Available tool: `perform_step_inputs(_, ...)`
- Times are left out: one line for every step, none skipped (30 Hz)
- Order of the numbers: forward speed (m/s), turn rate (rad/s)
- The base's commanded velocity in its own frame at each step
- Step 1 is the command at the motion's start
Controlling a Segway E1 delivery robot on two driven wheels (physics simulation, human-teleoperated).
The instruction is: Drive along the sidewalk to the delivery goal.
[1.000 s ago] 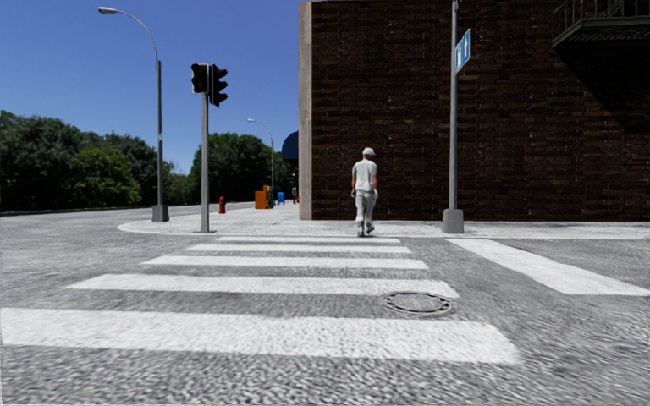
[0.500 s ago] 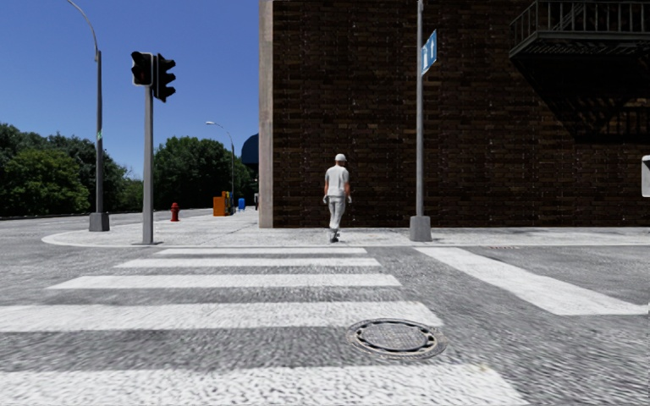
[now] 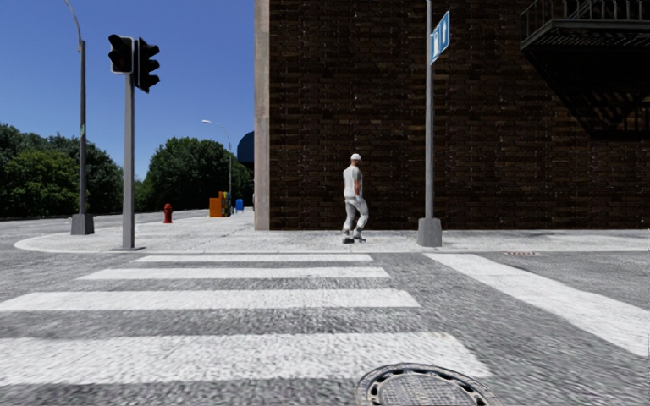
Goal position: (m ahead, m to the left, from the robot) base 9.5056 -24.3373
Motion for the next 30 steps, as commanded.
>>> perform_step_inputs(2.0,0.0)
perform_step_inputs(2.0,0.0)
perform_step_inputs(2.0,0.0)
perform_step_inputs(2.0,0.0)
perform_step_inputs(2.0,0.0)
perform_step_inputs(2.0,0.0)
perform_step_inputs(2.0,0.0)
perform_step_inputs(2.0,0.0)
perform_step_inputs(2.0,0.0)
perform_step_inputs(2.0,0.0)
perform_step_inputs(2.0,0.0)
perform_step_inputs(2.0,0.0)
perform_step_inputs(2.0,0.0)
perform_step_inputs(2.0,0.0)
perform_step_inputs(2.0,0.0)
perform_step_inputs(2.0,0.0)
perform_step_inputs(2.0,0.0)
perform_step_inputs(2.0,0.0)
perform_step_inputs(2.0,0.0)
perform_step_inputs(2.0,0.0)
perform_step_inputs(2.0,0.0)
perform_step_inputs(2.0,0.0)
perform_step_inputs(2.0,0.0)
perform_step_inputs(2.0,0.0)
perform_step_inputs(2.0,0.0)
perform_step_inputs(2.0,0.0)
perform_step_inputs(2.0,0.0)
perform_step_inputs(2.0,0.0)
perform_step_inputs(2.0,0.0)
perform_step_inputs(2.0,0.0)
